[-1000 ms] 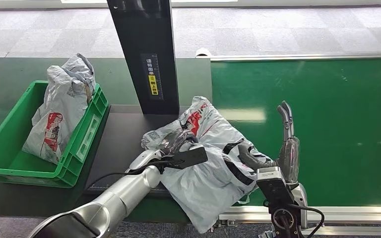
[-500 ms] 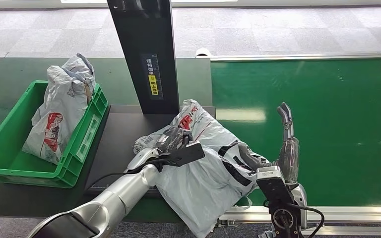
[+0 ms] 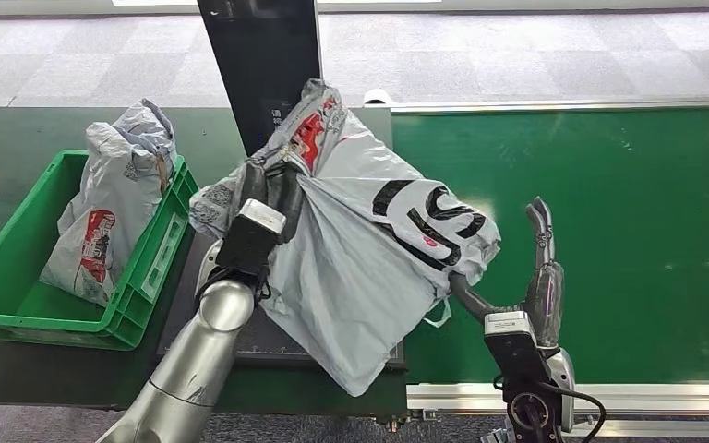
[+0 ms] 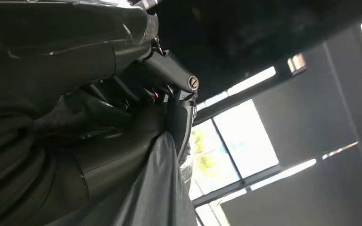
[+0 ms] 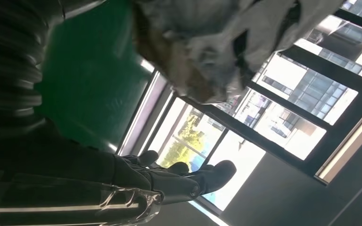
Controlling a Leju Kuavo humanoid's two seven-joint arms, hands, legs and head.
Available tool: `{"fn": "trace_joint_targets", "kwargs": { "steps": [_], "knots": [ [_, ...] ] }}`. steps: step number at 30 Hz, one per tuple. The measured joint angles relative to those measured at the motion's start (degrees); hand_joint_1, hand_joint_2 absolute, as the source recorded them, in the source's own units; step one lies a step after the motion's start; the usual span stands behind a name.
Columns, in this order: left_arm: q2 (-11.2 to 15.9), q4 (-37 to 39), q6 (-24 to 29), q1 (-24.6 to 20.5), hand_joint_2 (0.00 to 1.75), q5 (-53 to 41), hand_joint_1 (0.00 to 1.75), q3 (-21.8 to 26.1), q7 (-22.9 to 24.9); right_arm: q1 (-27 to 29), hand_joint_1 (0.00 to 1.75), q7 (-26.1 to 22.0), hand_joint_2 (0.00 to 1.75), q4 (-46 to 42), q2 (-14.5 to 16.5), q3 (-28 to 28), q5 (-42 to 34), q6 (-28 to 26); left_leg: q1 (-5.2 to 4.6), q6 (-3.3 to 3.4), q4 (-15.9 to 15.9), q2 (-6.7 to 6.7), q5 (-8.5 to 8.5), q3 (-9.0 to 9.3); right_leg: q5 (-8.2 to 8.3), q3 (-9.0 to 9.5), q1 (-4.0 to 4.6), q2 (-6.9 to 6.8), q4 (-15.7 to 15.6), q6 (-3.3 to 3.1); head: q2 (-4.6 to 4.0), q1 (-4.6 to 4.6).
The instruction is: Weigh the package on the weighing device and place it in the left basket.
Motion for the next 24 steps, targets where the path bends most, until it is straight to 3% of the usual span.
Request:
{"fn": "trace_joint_targets", "kwargs": {
  "steps": [5, 10, 14, 19, 24],
  "knots": [
    [2.28, -13.26, 2.65, 3.58, 1.75, 2.90, 1.71, 3.37, -1.48, 1.46, 0.00, 0.00, 1.75, -0.39, 0.02, -1.03, 0.19, -0.69, 0.01, 0.00, -0.01, 0.00, 0.00, 0.00, -0.01, 0.01, 0.01, -0.01, 0.00, -0.01, 0.00, 0.00],
    [4.12, -19.55, 3.71, 6.48, 1.75, 4.42, 1.75, 6.20, -3.41, 2.77, 0.00, 0.00, 1.75, -1.18, 0.03, -1.63, 0.28, -0.90, 0.01, 0.00, -0.01, -0.01, 0.00, 0.00, -0.01, 0.02, 0.00, -0.02, 0.00, -0.01, 0.00, 0.01],
    [4.98, -21.46, 6.01, 7.66, 1.75, 6.58, 1.75, 7.98, -4.78, 3.43, 0.00, -0.01, 1.75, -1.75, 0.15, -1.84, 0.46, -1.11, -0.01, 0.00, -0.01, 0.00, 0.00, 0.01, -0.01, 0.03, -0.02, -0.01, 0.00, -0.01, 0.00, 0.01],
    [6.57, -21.57, 8.13, 8.02, 1.75, 10.54, 1.75, 14.12, -5.77, 5.41, 0.00, 0.03, 1.75, -3.94, 0.42, -3.02, 0.58, -1.43, 0.00, -0.01, -0.01, -0.01, 0.01, 0.02, -0.01, 0.01, -0.01, -0.02, 0.00, -0.01, 0.00, -0.01],
    [7.83, -18.18, 9.43, 5.95, 1.75, 8.97, 1.75, 19.86, -3.16, 6.56, 0.00, 0.11, 1.75, -5.67, 0.79, -3.97, 0.80, -1.19, 0.03, -0.02, -0.01, -0.01, 0.02, 0.02, -0.01, -0.01, 0.01, -0.02, 0.00, -0.02, 0.00, 0.01]
  ]
}}
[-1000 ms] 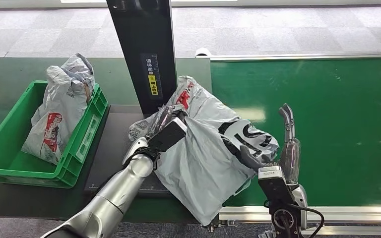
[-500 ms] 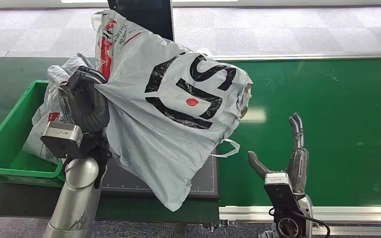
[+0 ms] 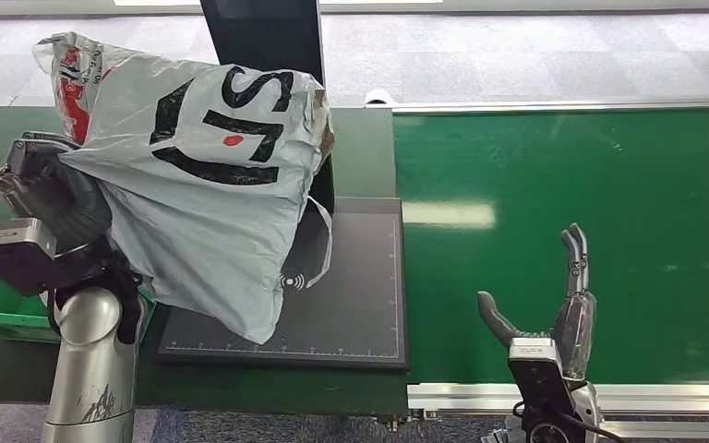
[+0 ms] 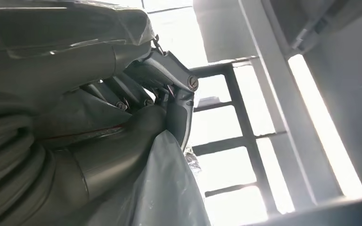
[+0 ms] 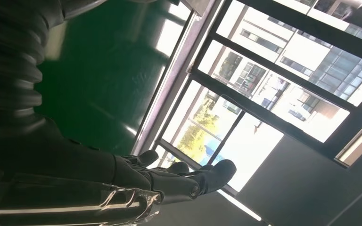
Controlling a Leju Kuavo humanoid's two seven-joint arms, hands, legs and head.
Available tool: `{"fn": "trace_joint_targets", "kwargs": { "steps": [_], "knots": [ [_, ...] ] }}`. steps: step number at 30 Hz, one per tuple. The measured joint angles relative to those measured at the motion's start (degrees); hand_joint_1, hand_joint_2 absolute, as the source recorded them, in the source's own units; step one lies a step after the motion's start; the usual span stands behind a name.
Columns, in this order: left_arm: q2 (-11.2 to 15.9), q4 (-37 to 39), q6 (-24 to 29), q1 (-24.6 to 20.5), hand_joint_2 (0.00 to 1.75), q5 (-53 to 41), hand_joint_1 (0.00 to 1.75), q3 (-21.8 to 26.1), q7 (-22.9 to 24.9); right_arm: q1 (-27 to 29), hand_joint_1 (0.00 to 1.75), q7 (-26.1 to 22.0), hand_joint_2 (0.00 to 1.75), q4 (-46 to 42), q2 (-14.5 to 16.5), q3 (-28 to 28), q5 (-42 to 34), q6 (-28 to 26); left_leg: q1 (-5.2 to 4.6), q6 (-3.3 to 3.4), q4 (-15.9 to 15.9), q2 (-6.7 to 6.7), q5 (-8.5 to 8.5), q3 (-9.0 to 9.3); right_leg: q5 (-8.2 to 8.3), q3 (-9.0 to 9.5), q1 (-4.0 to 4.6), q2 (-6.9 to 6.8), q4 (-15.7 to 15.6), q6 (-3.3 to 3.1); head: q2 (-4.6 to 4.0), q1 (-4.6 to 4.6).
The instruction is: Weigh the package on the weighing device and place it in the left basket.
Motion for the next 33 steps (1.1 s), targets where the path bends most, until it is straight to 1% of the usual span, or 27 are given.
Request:
{"fn": "trace_joint_targets", "kwargs": {
  "steps": [3, 8, 13, 16, 20, 24, 27, 33],
  "knots": [
    [1.55, 6.94, 0.26, -4.25, 1.75, -2.25, 1.75, 3.53, 2.33, 0.10, 0.00, 0.00, 1.75, -0.23, 0.04, -0.11, 0.00, 0.39, 0.00, -0.05, 0.00, 0.00, 0.05, 0.00, 0.02, 0.02, 0.00, 0.00, 0.01, -0.02, 0.00, 0.01],
    [4.76, 20.69, 1.32, -11.79, 1.75, -5.19, 1.75, 8.90, 3.30, -0.01, 0.00, 0.00, 1.75, -0.19, 0.02, -0.07, -0.43, 0.68, 0.00, -0.08, -0.01, 0.07, 0.14, 0.00, 0.09, 0.00, 0.01, 0.04, 0.04, -0.08, 0.00, 0.01],
    [7.94, 34.24, 4.41, -18.50, 1.75, -8.30, 1.75, 11.53, 3.58, -0.28, 0.00, 0.01, 1.75, 0.41, -0.04, 0.37, -0.97, 0.86, 0.00, -0.08, -0.01, 0.07, 0.14, -0.01, 0.09, 0.00, 0.01, 0.03, 0.05, -0.08, 0.00, 0.01],
    [9.48, 41.80, 6.53, -21.71, 1.75, -8.74, 1.75, 12.85, 4.74, -0.31, 0.00, 0.22, 1.75, 0.89, -0.11, 0.87, -1.22, 0.82, 0.00, -0.08, -0.01, 0.07, 0.14, -0.01, 0.09, -0.01, 0.01, 0.04, 0.05, -0.08, 0.00, 0.01],
    [11.12, 48.63, 7.68, -24.30, 1.75, -8.74, 1.75, 14.08, 5.51, -0.30, 0.00, 0.70, 1.75, 1.60, -0.22, 1.38, -1.40, 0.78, 0.00, -0.08, -0.01, 0.09, 0.14, -0.01, 0.08, -0.02, 0.01, 0.04, 0.05, -0.08, 0.00, 0.02],
    [11.95, 52.23, 8.06, -25.59, 1.75, -8.74, 1.75, 14.78, 5.61, -0.31, 0.00, 0.81, 1.75, 2.14, -0.27, 1.50, -1.48, 0.75, 0.00, -0.08, -0.01, 0.10, 0.14, -0.02, 0.08, -0.01, 0.01, 0.04, 0.05, -0.08, 0.00, 0.02],
    [12.62, 55.15, 9.95, -26.76, 1.75, -8.75, 1.75, 15.40, 6.73, -0.33, 0.00, 1.17, 1.75, 2.56, -0.34, 1.60, -1.64, 0.57, 0.00, -0.08, -0.01, 0.09, 0.14, -0.02, 0.09, -0.01, 0.01, 0.04, 0.06, -0.08, 0.00, 0.03],
    [16.11, 61.20, 13.61, -28.96, 1.75, -9.85, 1.75, 17.24, 9.94, -0.33, 0.00, 1.55, 1.75, 3.44, -0.70, 1.83, -1.82, 0.24, 0.01, -0.08, -0.02, 0.16, 0.14, -0.02, 0.08, -0.03, 0.02, 0.06, 0.07, -0.09, 0.00, 0.01]
  ]
}}
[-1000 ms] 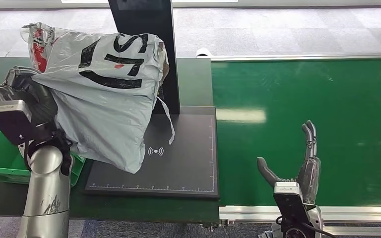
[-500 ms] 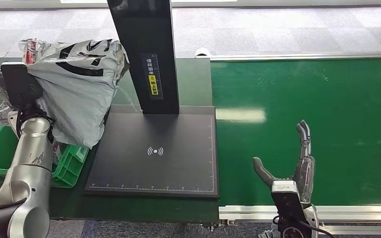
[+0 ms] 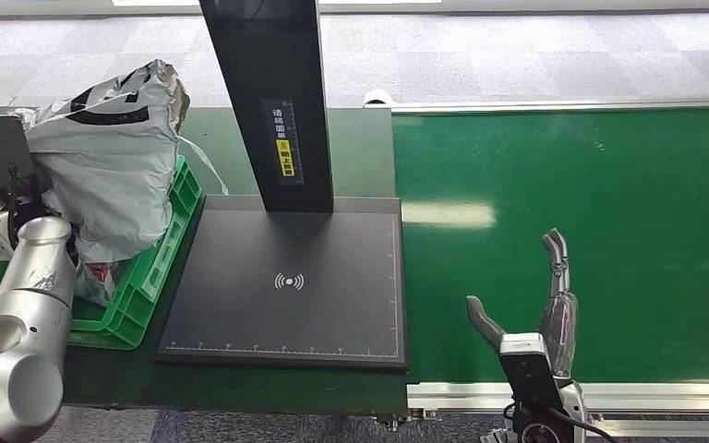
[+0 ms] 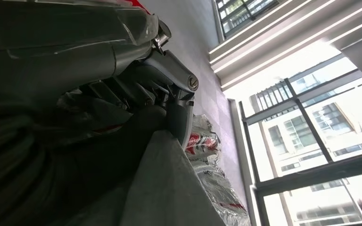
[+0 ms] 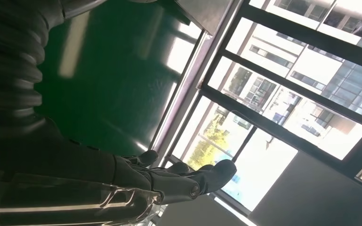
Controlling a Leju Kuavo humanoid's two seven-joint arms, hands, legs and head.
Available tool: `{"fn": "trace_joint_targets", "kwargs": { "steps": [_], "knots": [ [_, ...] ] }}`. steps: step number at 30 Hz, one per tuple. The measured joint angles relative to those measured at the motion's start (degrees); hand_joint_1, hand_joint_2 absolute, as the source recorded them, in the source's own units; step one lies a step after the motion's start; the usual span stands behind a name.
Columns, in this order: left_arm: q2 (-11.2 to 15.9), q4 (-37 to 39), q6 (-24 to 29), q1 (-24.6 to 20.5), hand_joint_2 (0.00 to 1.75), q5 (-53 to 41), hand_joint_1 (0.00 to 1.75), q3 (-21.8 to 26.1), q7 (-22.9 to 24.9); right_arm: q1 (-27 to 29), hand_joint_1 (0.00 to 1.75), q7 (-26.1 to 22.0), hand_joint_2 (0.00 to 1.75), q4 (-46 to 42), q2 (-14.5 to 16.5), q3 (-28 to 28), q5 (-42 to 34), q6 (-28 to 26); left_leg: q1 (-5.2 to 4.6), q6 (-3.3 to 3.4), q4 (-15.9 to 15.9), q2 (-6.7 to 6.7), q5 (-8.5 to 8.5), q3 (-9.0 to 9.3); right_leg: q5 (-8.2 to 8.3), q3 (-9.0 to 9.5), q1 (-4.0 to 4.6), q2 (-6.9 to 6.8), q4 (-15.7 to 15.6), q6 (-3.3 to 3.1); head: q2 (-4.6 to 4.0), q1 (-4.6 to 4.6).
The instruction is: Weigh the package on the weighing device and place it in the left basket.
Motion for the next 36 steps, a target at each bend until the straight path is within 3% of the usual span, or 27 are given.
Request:
{"fn": "trace_joint_targets", "kwargs": {
  "steps": [8, 9, 12, 13, 23, 26, 27, 30, 36],
  "knots": [
    [6.12, 3.98, 1.15, -0.18, 1.75, -3.93, 1.73, 5.19, 2.04, 0.00, 0.00, 0.56, 1.75, 0.85, -0.50, 0.77, -0.39, -0.15, 0.04, -0.01, -0.03, 0.10, 0.00, -0.01, -0.02, -0.05, 0.02, 0.08, 0.01, -0.02, 0.00, 0.01],
    [6.76, 4.23, 1.02, -0.18, 1.75, -4.01, 1.38, 6.01, 1.74, -0.02, 0.00, 0.64, 1.75, 0.94, -0.54, 0.87, -0.40, -0.15, 0.04, -0.01, -0.03, 0.09, 0.00, -0.01, -0.02, -0.05, 0.02, 0.08, 0.01, -0.02, 0.00, 0.02],
    [8.18, 4.78, -0.04, -0.18, 1.75, -3.73, 0.09, 7.95, 0.59, -0.19, 0.00, 0.82, 1.75, 1.26, -0.65, 1.11, -0.43, -0.07, 0.04, -0.01, -0.03, 0.05, 0.00, -0.01, -0.02, -0.05, 0.02, 0.06, 0.01, -0.02, 0.00, 0.02],
    [8.40, 4.86, -0.53, -0.17, 1.75, -3.51, 0.00, 8.40, 0.07, -0.28, 0.00, 0.86, 1.75, 1.37, -0.67, 1.19, -0.43, -0.04, 0.04, -0.01, -0.02, 0.03, 0.00, -0.01, -0.02, -0.04, 0.02, 0.06, 0.01, -0.02, 0.00, 0.02],
    [8.23, 4.74, -5.01, -0.21, 1.75, -0.86, 0.00, 9.51, -4.79, -0.50, 0.00, 1.37, 1.75, 1.60, -0.71, 1.39, -0.43, -0.07, 0.02, -0.01, -0.01, 0.06, 0.01, -0.01, 0.00, -0.07, 0.00, 0.06, 0.00, -0.02, 0.00, 0.01],
    [7.42, 3.81, -9.44, -0.32, 0.44, 2.52, 0.00, 9.59, -7.57, -0.47, 0.00, 1.38, 1.75, 1.60, -0.71, 1.34, -0.37, -0.14, 0.02, -0.01, -0.01, 0.05, 0.01, -0.01, -0.01, -0.08, 0.00, 0.06, 0.00, -0.02, 0.00, 0.01],
    [7.00, 3.17, -11.06, -0.35, 0.44, 3.79, 0.00, 9.61, -8.17, -0.46, 0.00, 1.38, 1.75, 1.61, -0.71, 1.33, -0.31, -0.15, 0.02, -0.01, -0.01, 0.05, 0.01, -0.01, -0.01, -0.08, 0.01, 0.06, 0.00, -0.02, 0.00, 0.01],
    [5.30, -0.14, -14.50, -0.11, 1.75, 7.17, 0.00, 9.38, -8.68, -0.47, 0.00, 1.37, 1.75, 1.66, -0.70, 1.30, 0.06, 0.05, 0.02, -0.01, -0.01, 0.06, 0.01, -0.01, 0.00, -0.05, 0.01, 0.07, 0.00, -0.03, 0.00, 0.02],
    [3.10, -9.27, -13.93, 2.27, 1.75, 11.69, 0.00, 7.34, -8.47, -0.59, 0.00, 1.41, 1.75, 1.66, -0.39, 1.29, 0.88, 0.80, 0.02, -0.01, -0.01, 0.08, 0.01, -0.01, 0.01, -0.06, 0.00, 0.11, 0.00, -0.04, 0.00, 0.02]
  ]
}}
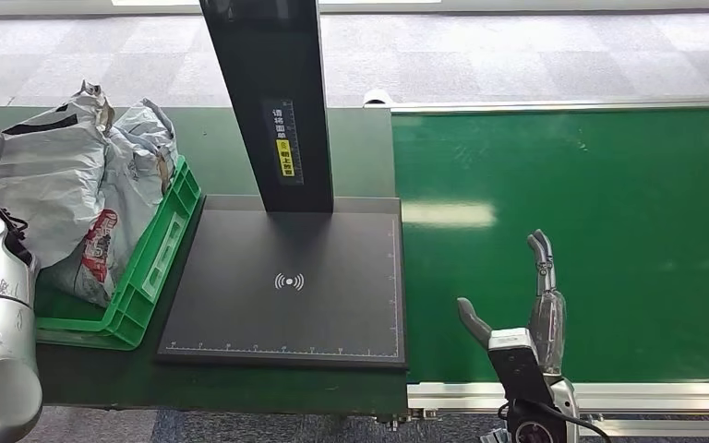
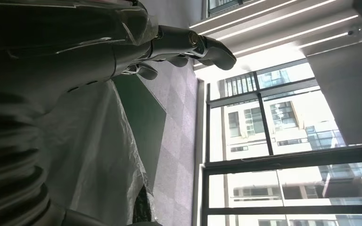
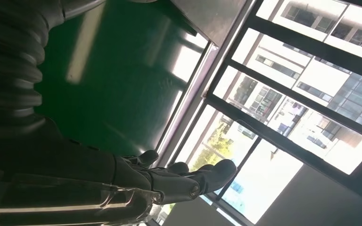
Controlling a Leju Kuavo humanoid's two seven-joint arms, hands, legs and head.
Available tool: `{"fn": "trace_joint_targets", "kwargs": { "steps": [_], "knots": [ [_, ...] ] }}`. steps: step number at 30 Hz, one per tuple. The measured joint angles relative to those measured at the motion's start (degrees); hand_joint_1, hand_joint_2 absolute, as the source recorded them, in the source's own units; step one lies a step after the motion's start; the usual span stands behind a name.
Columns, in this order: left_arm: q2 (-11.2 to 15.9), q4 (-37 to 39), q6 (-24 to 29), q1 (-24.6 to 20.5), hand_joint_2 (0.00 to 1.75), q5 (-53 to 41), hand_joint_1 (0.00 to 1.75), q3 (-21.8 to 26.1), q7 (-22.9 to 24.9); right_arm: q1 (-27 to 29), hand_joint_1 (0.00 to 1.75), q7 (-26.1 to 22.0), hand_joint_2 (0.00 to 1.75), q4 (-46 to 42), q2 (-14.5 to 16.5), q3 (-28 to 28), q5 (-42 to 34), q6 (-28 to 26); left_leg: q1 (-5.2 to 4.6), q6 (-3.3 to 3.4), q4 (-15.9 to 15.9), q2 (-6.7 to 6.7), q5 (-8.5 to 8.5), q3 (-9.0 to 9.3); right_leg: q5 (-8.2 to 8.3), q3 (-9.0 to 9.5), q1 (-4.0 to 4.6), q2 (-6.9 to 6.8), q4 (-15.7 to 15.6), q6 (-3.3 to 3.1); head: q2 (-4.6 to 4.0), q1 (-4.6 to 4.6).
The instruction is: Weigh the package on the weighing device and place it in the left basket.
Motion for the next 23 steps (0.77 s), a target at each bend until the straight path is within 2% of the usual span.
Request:
{"fn": "trace_joint_targets", "kwargs": {
  "steps": [4, 11, 14, 16, 19, 22, 23],
  "knots": [
    [-1.66, -8.29, -1.80, 4.03, 1.75, 6.44, 0.00, -1.15, -2.36, -0.02, 0.00, 0.01, 1.75, 0.23, 0.11, -0.05, 0.13, 0.01, 0.00, 0.00, 0.00, 0.01, -0.01, 0.00, 0.00, -0.02, 0.00, 0.01, -0.01, 0.00, 0.00, -0.01],
    [-3.88, -18.38, -3.20, 8.83, 1.75, 9.80, 0.00, -2.87, -3.46, -0.01, 0.00, 0.01, 1.75, 0.67, 0.31, -0.10, 0.11, -0.02, 0.00, 0.00, 0.00, 0.02, 0.00, 0.00, 0.00, -0.01, 0.00, 0.01, -0.01, 0.00, 0.00, 0.00],
    [-5.87, -27.60, -6.43, 14.53, 1.75, 13.64, 0.00, -5.22, -6.93, -0.03, 0.00, -0.07, 1.75, 1.10, 0.33, -0.09, -0.30, 0.07, -0.03, 0.00, 0.00, 0.03, -0.02, 0.00, -0.01, -0.01, -0.03, 0.04, -0.02, 0.00, 0.00, -0.01],
    [-8.05, -36.88, -7.43, 21.40, 1.75, 14.26, 0.00, -9.48, -9.40, -0.03, 0.00, -0.28, 1.75, 1.62, 0.48, 0.04, -0.86, 0.43, -0.08, 0.01, 0.00, 0.04, -0.06, 0.00, -0.02, -0.02, -0.09, 0.05, -0.04, 0.02, 0.00, 0.00],
    [-11.38, -47.85, -7.99, 32.84, 1.75, 14.14, 0.00, -19.69, -11.60, 0.12, 0.00, -0.75, 1.75, 2.31, 1.06, 0.85, -2.17, 1.81, -0.15, 0.06, 0.00, 0.03, -0.19, 0.00, -0.09, -0.03, -0.17, 0.06, -0.11, 0.09, 0.00, 0.00],
    [-14.88, -50.37, -8.68, 41.27, 1.75, 14.14, 0.00, -30.96, -11.30, 0.49, 0.00, -1.23, 1.75, 2.74, 2.24, 2.61, -5.62, 4.60, -0.17, 0.13, 0.00, 0.01, -0.27, -0.01, -0.14, -0.01, -0.19, 0.05, -0.15, 0.17, 0.00, 0.00],
    [-15.57, -50.29, -8.73, 42.45, 1.75, 14.07, 0.00, -32.84, -11.26, 0.56, 0.00, -1.31, 1.75, 2.81, 2.49, 2.97, -6.38, 5.12, -0.18, 0.14, 0.00, 0.01, -0.28, -0.01, -0.14, -0.01, -0.18, 0.05, -0.15, 0.18, 0.00, -0.01]
  ]
}}
